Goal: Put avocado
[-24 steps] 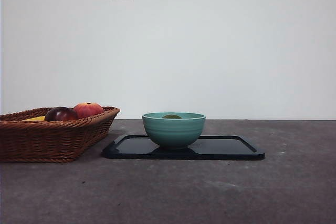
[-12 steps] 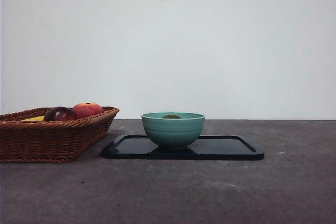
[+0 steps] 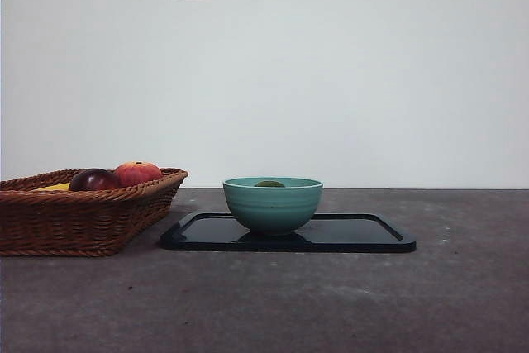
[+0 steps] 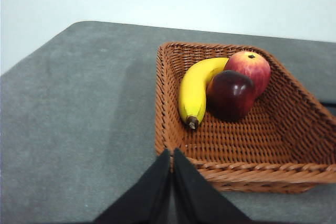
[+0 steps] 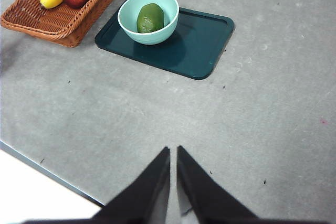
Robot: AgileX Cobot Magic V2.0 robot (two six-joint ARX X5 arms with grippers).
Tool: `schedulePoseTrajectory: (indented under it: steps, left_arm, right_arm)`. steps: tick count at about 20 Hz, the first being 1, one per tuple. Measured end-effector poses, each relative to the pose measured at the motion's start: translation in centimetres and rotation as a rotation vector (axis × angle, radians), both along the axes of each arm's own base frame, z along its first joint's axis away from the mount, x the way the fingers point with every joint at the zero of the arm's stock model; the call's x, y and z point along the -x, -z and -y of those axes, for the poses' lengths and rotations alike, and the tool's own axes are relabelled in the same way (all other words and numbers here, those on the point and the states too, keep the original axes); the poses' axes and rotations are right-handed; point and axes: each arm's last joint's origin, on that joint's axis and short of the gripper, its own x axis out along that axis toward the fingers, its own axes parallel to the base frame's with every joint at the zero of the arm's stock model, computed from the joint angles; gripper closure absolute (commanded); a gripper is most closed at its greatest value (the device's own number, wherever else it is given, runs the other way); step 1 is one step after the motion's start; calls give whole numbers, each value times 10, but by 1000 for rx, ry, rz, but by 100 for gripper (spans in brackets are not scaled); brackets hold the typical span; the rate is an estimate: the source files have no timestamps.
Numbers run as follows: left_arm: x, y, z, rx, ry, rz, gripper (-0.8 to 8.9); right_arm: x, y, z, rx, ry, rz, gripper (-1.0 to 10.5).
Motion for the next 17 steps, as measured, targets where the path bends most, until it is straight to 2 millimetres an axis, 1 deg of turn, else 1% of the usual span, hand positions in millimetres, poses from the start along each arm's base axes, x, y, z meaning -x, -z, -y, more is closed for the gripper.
schedulePoseTrajectory:
  steps: [3, 17]
  left_arm:
    - [0, 0, 0, -35, 5, 0, 807]
    - [0, 0, 0, -47, 7, 0, 807]
  right_arm:
    - [0, 0, 0, 0, 0, 0, 929]
    - [0, 0, 0, 0, 0, 0, 929]
